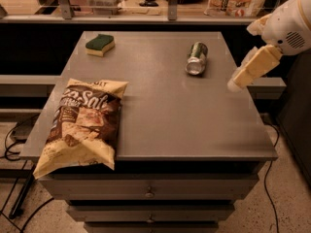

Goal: Move green can near sponge

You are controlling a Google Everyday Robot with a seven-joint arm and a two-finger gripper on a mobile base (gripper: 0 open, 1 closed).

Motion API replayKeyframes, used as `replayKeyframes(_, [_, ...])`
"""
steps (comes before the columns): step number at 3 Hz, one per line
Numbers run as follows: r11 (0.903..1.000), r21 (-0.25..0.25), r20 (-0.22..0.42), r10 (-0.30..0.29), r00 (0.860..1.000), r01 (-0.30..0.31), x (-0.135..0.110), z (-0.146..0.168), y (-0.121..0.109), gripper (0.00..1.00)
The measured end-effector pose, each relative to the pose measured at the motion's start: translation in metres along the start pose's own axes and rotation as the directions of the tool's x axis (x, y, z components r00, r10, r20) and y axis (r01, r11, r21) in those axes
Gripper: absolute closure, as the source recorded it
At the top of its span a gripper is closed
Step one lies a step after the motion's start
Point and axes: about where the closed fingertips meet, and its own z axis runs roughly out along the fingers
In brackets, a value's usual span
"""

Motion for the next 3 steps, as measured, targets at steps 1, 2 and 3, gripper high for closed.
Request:
replayKeyframes(1, [0.9985, 0.029, 0.064, 0.045, 0.997, -0.047, -0.001, 0.01, -0.013, 0.0])
replayKeyframes(2, [0.9936, 0.05, 0.178, 0.091, 0.98, -0.101, -0.006, 0.027, -0.036, 0.0])
replayKeyframes(3, [0.9834, 0.065, 0.268, 0.146, 0.952, -0.169, -0.008, 0.051, -0.053, 0.0])
